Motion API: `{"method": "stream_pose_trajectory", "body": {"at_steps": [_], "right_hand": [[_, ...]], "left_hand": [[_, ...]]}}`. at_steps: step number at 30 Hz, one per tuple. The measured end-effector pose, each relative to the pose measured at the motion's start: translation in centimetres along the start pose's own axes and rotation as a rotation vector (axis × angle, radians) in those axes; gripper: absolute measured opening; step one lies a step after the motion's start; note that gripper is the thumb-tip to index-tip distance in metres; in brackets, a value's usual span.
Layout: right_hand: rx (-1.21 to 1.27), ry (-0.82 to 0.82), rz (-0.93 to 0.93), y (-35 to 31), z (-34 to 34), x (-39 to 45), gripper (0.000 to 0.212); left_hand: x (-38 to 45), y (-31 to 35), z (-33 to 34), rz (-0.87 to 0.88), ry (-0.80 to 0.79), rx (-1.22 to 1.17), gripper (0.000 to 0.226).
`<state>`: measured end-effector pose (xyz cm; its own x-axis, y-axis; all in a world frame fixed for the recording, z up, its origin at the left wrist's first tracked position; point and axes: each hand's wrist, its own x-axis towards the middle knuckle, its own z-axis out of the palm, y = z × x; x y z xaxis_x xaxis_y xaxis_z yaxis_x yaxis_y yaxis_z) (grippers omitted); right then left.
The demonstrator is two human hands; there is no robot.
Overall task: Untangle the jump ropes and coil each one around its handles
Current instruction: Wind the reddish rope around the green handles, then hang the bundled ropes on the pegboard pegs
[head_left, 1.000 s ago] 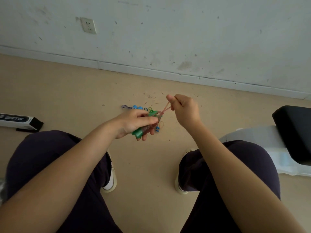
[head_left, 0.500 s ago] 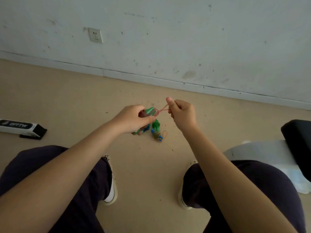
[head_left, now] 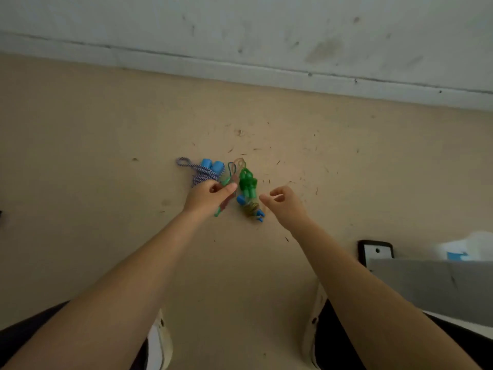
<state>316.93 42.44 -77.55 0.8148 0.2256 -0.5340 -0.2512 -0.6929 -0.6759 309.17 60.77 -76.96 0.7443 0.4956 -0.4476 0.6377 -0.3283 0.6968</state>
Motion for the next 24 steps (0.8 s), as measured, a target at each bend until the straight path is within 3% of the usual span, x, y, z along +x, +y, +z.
{"method": "stream_pose_trajectory", "body": {"at_steps": [5, 8, 11, 12, 15, 18, 20, 24], "right_hand": [[-0.198, -0.087, 0.09, 5.1, 5.6, 7.4, 0.071], [-0.229, -0.051, 0.065, 7.0, 7.3, 8.6, 0.066], [-0.199, -0.041, 0.05, 7.8, 7.8, 8.6, 0.049], [-0.181, -0.032, 0.051, 7.9, 7.7, 8.4, 0.048], [-0.005, 0.023, 0.051, 8.2, 6.8, 7.2, 0.052], [0.197, -0.039, 0.073, 7.3, 5.3, 4.9, 0.03], [0.352, -0.116, 0.151, 6.5, 4.4, 2.9, 0.027], [0.578, -0.183, 0.164, 3.8, 2.6, -1.7, 0.027]], "left_hand": [[7.5, -4.2, 4.4, -0.006, -0.063, 0.089, 0.051], [9.5, -7.2, 6.2, -0.028, -0.074, 0.169, 0.056], [9.4, -7.6, 6.8, -0.04, -0.036, 0.166, 0.076], [9.2, -7.6, 6.9, -0.043, -0.041, 0.14, 0.071], [8.2, -7.3, 7.3, -0.067, -0.085, -0.031, 0.039], [5.7, -7.2, 7.2, -0.216, -0.08, -0.262, 0.035], [3.3, -6.8, 6.9, -0.298, -0.08, -0.38, 0.025], [-2.0, -4.5, 5.4, -0.277, -0.116, -0.633, 0.027]]}}
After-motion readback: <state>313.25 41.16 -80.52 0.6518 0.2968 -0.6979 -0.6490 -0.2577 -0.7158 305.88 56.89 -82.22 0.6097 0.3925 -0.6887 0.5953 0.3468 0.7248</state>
